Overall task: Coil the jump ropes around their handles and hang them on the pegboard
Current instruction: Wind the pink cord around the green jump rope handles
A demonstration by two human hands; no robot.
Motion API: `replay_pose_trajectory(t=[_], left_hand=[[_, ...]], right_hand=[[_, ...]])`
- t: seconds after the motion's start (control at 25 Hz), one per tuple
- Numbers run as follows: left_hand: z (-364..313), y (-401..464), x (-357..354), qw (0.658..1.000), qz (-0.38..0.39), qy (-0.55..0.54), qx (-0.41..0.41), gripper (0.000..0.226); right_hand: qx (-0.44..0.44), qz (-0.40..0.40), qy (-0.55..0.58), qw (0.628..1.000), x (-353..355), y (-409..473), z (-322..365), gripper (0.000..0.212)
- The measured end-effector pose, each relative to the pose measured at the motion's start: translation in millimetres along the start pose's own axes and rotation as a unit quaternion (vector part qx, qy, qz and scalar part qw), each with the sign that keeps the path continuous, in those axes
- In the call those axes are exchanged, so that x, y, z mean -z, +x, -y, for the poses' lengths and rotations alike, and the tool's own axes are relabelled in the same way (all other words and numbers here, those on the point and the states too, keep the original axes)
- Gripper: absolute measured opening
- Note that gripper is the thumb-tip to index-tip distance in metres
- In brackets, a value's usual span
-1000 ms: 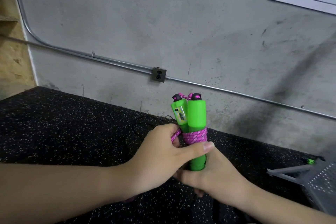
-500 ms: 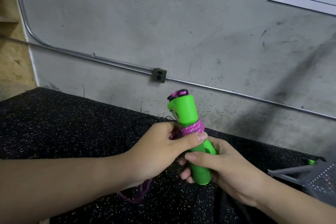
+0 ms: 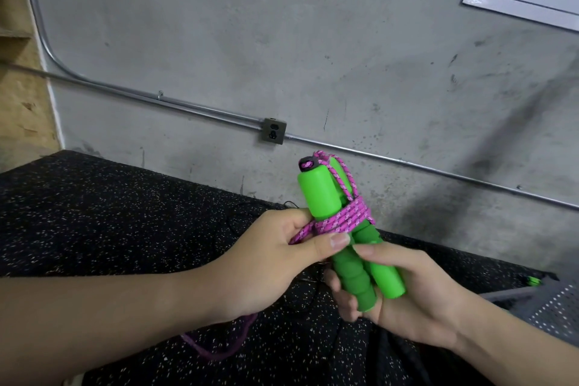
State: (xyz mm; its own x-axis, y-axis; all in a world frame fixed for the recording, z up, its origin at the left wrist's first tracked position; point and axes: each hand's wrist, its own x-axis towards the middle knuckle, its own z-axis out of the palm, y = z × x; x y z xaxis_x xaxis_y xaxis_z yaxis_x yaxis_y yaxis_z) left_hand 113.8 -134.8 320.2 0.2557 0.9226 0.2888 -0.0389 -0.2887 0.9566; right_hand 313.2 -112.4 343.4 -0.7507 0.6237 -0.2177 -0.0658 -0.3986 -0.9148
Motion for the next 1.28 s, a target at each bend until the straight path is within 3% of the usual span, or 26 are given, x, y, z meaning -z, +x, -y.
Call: replay_pose_trajectory(t=[0.08,0.2,0.32,0.48,0.56,0.72,0.84,0.92,1.0,1.08,1.16,1.28], left_hand=[[-4.2,-0.1,-1.6,1.0,0.011,-0.006,-0.002,0.017],[-9.9,-2.9,-1.0,1.0,0.003,-0.008,0.015,0.019],[-7.4,-2.0,-4.8,0.999,-0.036,0.007,0.021,0.019],[0.4,-2.7,-14.5,0.994,-0.098,-0.006,0.041,0.021],[-1.7,-4.3,-14.3,0.994,-0.105,-0.013,0.041,0.024],[-8.8,-4.4,-8.9,0.996,-0.072,-0.043,0.037,0.038],[-10.6,-3.8,-8.4,0.995,-0.051,-0.078,0.043,0.038],[-13.1,-4.1,-9.7,0.997,-0.04,-0.056,0.047,0.038],[-14.5,-4.3,-7.2,0.997,-0.043,-0.015,0.07,0.039],[-10.9,-4.1,0.6,0.994,-0.046,0.046,0.087,0.056],[-4.5,-2.7,5.9,0.993,-0.035,0.09,0.072,0.063],[-3.5,-3.3,1.4,0.993,-0.031,0.104,0.051,0.057]], right_hand=[[0.005,0.019,-0.029,0.999,0.6,-1.4,1.2,0.021],[0.073,-0.082,-0.162,0.981,-5.3,3.8,-2.9,0.007],[0.133,-0.194,-0.272,0.933,-8.1,12.9,-12.5,0.014],[0.131,-0.23,-0.331,0.906,-13.4,25.0,-26.8,0.014],[0.114,-0.182,-0.306,0.927,-14.3,22.0,-23.9,0.005],[0.047,0.016,-0.157,0.986,-8.1,7.5,-9.6,0.038],[0.021,0.108,-0.03,0.993,-4.0,5.0,-8.8,0.049],[0.026,0.07,-0.068,0.995,-3.3,6.4,-10.6,0.048],[0.043,-0.032,-0.126,0.991,-4.7,6.9,-10.8,0.042],[0.063,-0.119,-0.154,0.979,-4.8,7.1,-11.8,0.029],[0.074,-0.158,-0.158,0.972,-5.1,8.1,-13.7,0.026],[0.076,-0.183,-0.218,0.956,-6.0,9.2,-17.0,0.025]])
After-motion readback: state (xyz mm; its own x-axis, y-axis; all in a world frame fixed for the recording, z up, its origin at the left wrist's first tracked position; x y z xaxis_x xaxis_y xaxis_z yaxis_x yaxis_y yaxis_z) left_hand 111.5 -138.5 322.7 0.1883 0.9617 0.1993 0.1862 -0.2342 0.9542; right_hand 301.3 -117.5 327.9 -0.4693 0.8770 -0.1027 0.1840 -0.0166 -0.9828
